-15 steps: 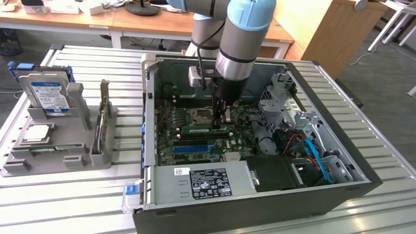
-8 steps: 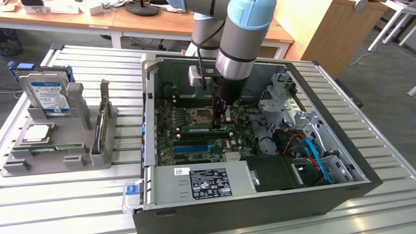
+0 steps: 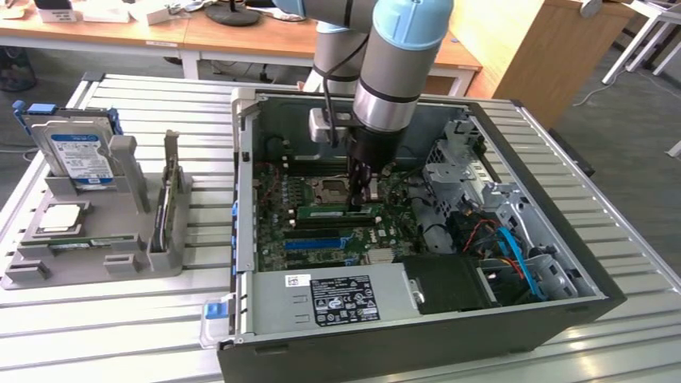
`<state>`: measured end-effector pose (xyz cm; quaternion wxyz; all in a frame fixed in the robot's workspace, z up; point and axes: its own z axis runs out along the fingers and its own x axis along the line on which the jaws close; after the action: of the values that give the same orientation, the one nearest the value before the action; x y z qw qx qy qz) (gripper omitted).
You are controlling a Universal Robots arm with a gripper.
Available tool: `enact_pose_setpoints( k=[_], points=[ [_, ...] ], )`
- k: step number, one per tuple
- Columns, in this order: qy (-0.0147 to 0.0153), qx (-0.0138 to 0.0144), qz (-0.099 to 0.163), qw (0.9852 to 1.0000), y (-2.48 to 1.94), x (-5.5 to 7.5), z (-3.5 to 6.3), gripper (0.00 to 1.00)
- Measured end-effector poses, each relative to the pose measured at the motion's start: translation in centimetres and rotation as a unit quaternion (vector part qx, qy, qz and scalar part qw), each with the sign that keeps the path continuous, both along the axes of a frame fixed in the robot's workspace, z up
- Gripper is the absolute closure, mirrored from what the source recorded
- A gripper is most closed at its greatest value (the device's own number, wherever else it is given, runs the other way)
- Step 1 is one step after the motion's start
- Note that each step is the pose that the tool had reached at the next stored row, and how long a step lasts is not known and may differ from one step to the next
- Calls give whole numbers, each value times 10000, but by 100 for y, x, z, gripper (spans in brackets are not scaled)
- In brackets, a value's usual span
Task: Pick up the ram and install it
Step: 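Insert the ram into the slot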
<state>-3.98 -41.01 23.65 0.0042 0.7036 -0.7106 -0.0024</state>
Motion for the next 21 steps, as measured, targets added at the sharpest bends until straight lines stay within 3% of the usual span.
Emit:
enact_pose_setpoints(
  k=[9,21],
  points=[
    [0,0,0,10000,-24,3,0,88],
    [0,0,0,10000,-24,3,-25,88]
  ],
)
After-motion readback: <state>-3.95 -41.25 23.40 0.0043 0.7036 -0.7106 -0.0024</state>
